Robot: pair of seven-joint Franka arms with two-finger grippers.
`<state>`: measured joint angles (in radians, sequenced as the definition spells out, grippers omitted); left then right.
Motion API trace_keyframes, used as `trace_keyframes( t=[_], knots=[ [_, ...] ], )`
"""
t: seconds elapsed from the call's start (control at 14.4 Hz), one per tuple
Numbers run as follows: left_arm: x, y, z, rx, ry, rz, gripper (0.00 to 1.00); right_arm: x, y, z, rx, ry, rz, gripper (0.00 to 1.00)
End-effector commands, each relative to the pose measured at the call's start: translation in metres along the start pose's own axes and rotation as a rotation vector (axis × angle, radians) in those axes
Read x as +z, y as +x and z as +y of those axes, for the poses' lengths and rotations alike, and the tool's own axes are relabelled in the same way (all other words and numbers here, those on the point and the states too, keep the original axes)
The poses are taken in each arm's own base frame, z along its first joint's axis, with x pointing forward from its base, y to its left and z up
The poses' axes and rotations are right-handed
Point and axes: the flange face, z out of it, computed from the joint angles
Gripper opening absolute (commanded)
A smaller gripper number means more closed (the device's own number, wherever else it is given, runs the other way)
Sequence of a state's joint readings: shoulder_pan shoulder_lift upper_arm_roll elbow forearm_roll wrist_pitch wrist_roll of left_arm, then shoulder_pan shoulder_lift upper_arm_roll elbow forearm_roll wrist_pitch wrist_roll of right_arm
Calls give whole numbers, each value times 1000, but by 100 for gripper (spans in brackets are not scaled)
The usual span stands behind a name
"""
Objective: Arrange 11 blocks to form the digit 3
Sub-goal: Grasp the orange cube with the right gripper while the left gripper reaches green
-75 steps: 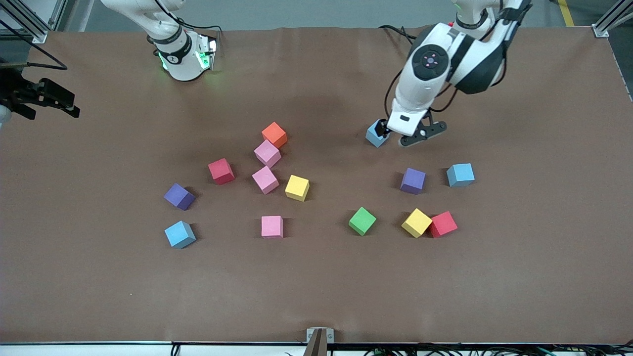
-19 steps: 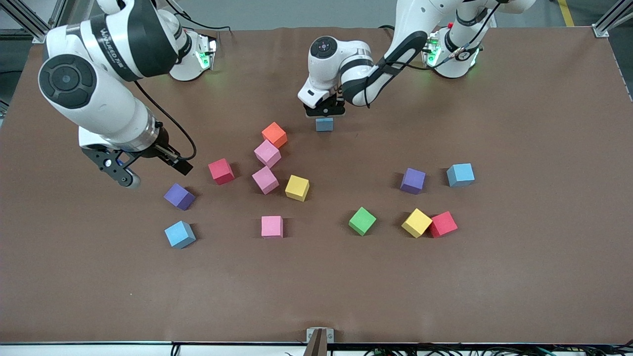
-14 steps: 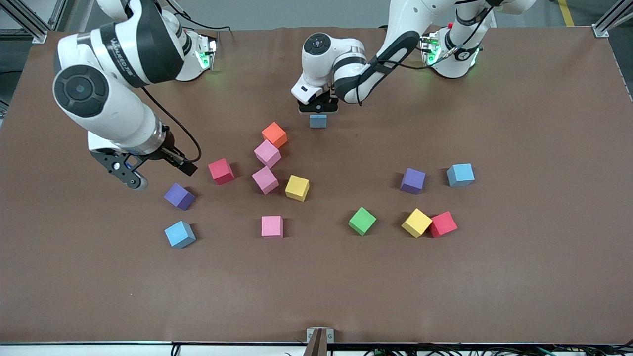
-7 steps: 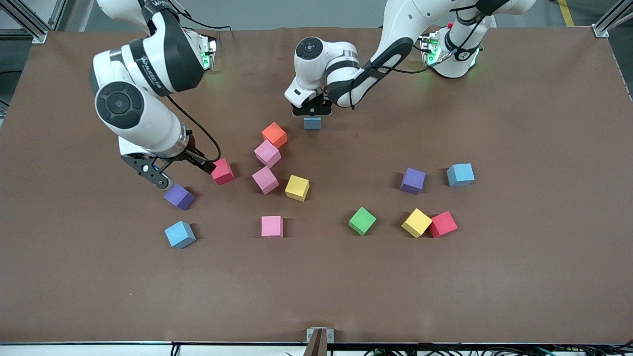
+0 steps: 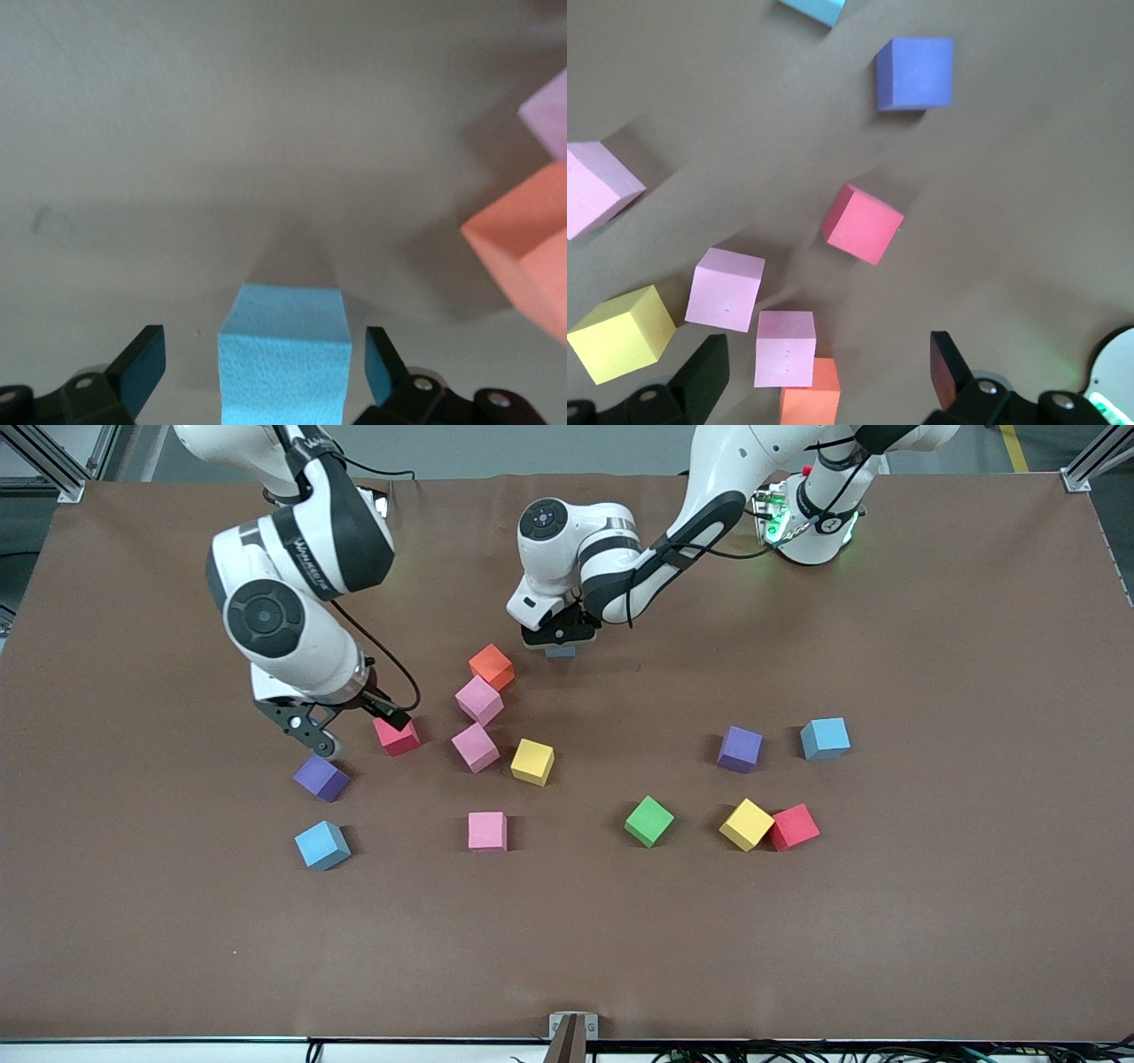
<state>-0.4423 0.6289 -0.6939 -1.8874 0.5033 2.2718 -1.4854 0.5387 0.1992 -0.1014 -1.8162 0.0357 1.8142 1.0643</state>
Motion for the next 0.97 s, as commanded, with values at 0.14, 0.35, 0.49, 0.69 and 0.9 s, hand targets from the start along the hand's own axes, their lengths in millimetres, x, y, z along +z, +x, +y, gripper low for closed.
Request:
trace_keyframes(
  t=[0.14,0.35,0.49,0.69,0.9],
  knots=[
    [-45,85,-31,-135,-2,33,99,33,-37,-2,30,25,16,100],
    [-66,162,-65,-330,-24,43,100,66,-67,-13,64,66,43,100],
    [-69,214,-89,-503,-54,36,100,90,-86,-16,92,102,61,100],
    [-56,278,-116,-715,-65,55,100,125,-116,-14,87,108,70,100],
    [-45,322,-130,-840,-98,63,100,153,-142,-11,80,124,80,100]
  ],
)
